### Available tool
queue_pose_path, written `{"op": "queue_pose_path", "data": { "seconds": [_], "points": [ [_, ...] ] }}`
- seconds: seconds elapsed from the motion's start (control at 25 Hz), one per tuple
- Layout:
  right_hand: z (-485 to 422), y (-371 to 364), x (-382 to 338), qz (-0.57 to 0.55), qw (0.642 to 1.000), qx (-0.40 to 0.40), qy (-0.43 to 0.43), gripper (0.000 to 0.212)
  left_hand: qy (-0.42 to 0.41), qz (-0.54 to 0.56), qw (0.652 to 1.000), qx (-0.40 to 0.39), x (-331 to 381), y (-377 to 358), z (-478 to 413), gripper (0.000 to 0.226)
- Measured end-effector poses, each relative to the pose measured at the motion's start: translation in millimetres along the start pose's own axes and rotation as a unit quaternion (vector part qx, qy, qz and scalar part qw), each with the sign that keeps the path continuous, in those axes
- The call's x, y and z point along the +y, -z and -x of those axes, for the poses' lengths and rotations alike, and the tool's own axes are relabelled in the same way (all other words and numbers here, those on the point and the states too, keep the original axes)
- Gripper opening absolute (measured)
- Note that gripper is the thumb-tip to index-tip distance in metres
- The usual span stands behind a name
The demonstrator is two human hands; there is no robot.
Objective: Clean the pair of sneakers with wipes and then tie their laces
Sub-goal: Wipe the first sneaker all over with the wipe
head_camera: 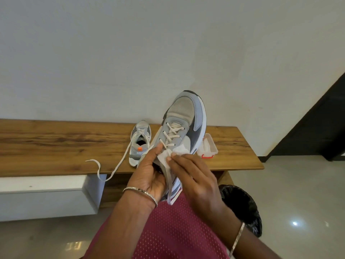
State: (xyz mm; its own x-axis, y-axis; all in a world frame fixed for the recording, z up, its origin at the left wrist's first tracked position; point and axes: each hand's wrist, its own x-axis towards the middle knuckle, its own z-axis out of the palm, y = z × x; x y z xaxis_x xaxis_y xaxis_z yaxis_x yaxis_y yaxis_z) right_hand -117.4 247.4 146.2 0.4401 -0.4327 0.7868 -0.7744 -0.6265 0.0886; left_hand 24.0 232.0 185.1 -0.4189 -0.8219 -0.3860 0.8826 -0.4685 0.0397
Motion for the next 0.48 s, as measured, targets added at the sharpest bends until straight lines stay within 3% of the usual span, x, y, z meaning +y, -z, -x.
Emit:
{"op": "queue_pose_path", "data": {
  "seconds": [0.12,0.24,0.48],
  "points": [
    [-19.9,2.3,32.6,0.035,0.999,0.004,0.003,0.026,-0.031,-0.016,0.999,0.015,-11.0,-8.0,2.1,0.026],
    [-26.1,1.6,44.5,0.027,0.999,0.022,0.001,0.024,0.017,0.048,0.998,-0.025,-17.1,-12.0,7.6,0.028],
    [-0.4,-1.0,32.9,-0.009,0.995,-0.04,0.091,0.025,-0.016,-0.001,0.999,0.029,-5.3,0.6,2.5,0.035]
  ]
}}
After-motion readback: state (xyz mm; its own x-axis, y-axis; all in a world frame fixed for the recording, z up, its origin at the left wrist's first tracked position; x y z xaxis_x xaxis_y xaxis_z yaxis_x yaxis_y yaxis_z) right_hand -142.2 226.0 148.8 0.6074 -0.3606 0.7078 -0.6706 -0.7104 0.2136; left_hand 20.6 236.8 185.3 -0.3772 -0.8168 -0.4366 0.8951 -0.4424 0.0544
